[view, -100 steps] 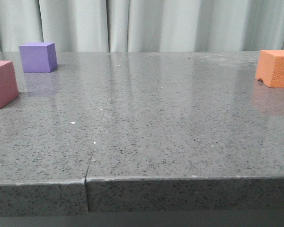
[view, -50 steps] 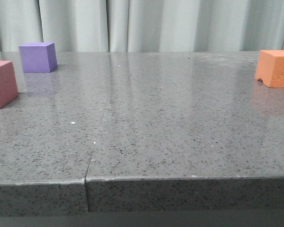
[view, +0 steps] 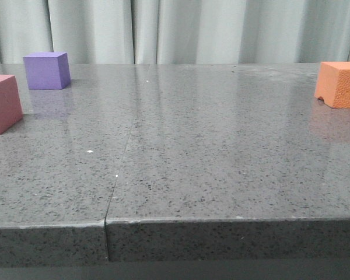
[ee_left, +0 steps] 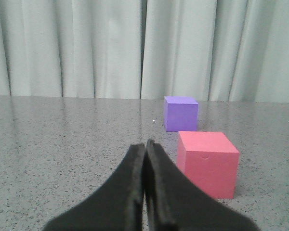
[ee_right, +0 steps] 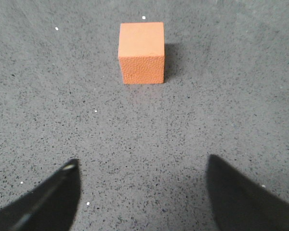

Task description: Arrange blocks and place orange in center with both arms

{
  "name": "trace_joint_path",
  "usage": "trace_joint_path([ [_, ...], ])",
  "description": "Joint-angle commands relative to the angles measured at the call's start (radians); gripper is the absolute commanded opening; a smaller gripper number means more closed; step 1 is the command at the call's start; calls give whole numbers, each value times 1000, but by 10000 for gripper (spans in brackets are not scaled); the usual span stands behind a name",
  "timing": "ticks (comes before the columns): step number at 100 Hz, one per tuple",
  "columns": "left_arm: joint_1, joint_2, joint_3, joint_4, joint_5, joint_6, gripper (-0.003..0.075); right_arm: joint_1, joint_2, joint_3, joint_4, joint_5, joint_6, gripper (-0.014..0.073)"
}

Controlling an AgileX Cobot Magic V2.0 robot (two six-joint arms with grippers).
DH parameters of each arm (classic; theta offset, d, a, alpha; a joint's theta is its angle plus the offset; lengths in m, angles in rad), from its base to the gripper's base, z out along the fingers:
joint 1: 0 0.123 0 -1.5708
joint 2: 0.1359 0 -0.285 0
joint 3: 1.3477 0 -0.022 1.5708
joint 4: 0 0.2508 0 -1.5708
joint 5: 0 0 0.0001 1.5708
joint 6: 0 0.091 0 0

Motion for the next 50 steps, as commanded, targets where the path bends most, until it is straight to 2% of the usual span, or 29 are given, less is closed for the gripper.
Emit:
trace_joint_path([
  [1,-4,-26,-1,-8,-79,0,-20,-3,83,-98,0,-12,-10,638],
  [24,-4,-26,-1,-8,-79,0,-20,-3,287,-288,0,69,-10,632],
  [50,-4,-26,-1,-8,-79,0,-20,-3,537,-539,11,262,-8,632],
])
